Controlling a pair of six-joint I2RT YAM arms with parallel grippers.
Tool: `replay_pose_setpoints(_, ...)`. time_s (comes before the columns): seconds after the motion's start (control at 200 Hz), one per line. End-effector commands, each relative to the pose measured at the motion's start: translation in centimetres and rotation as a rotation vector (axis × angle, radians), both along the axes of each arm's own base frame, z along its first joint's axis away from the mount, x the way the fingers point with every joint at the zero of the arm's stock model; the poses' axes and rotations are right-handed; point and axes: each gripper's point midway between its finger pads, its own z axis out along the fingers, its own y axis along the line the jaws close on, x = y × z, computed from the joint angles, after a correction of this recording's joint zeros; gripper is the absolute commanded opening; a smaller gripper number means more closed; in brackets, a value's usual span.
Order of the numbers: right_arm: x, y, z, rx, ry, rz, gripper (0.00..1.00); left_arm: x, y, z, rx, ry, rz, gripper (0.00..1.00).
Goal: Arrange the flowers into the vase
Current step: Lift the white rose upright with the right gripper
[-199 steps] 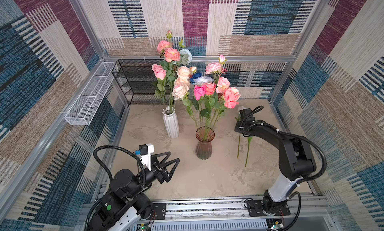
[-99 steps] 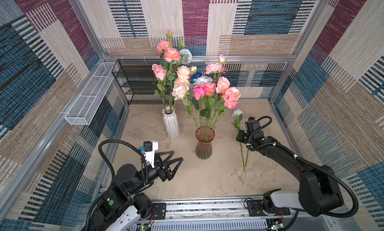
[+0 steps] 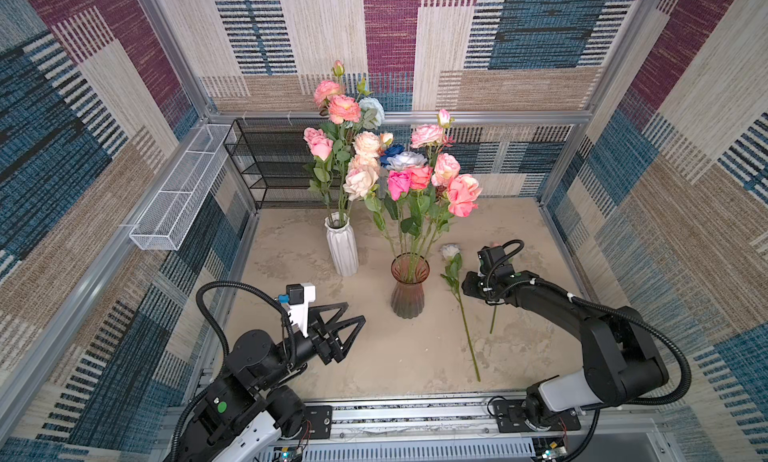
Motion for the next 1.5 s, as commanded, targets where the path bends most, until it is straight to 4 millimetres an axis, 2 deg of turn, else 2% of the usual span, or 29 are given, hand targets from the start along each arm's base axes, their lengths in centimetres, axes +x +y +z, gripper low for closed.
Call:
replay_pose_setpoints(0.0, 0.3, 0.5, 0.0, -0.014, 0.019, 0.044, 0.47, 0.1, 0.2, 0.3, -0.019, -0.009, 0.013, 0.89)
replay_pose_setpoints(0.155, 0.1, 1.8, -0.8, -0.047, 0.065, 0.12, 0.45, 0.0, 0.3, 0.0, -0.008, -0.011, 0.016, 0.89)
replay_pose_setpoints(0.331, 0.1, 1.6, -1.7, -0.133, 0.092, 0.122, 0.28, 0.0, 0.4, -0.1, -0.006, -0.019, 0.018, 0.89)
replay_pose_setpoints(0.476, 0.4, 1.3, -2.6, -0.182, 0.109, 0.124, 0.22, 0.0, 0.5, -0.3, -0.005, -0.021, 0.023, 0.89)
replay_pose_setpoints(0.641, 0.1, 1.2, -4.4, -0.22, 0.143, 0.135, 0.21, -0.1, 0.8, -0.3, -0.001, -0.026, 0.029, 0.89)
replay_pose_setpoints(0.796, -0.2, 1.7, -5.1, -0.216, 0.149, 0.153, 0.23, -0.1, 0.9, -0.4, 0.002, -0.027, 0.038, 0.89)
replay_pose_setpoints(0.992, -0.5, 1.3, -6.3, -0.259, 0.185, 0.159, 0.21, -0.1, 0.9, -0.4, 0.001, -0.025, 0.038, 0.89)
replay_pose_setpoints(1.202, -0.9, 1.2, -7.1, -0.265, 0.198, 0.174, 0.04, -0.1, 0.7, -0.1, 0.001, -0.024, 0.028, 0.89)
replay_pose_setpoints(1.232, -0.9, 1.2, -6.9, -0.259, 0.186, 0.172, 0.0, -0.1, 0.7, -0.1, 0.002, -0.025, 0.027, 0.89)
replay_pose_setpoints(1.347, -0.2, 1.7, -5.2, -0.22, 0.095, 0.162, 0.0, 0.0, 0.4, 0.1, 0.01, -0.022, 0.018, 0.89)
replay_pose_setpoints(1.497, 1.5, 2.2, 0.7, -0.14, -0.136, 0.127, 0.0, 0.1, 0.3, 0.5, 0.005, -0.018, 0.016, 0.89)
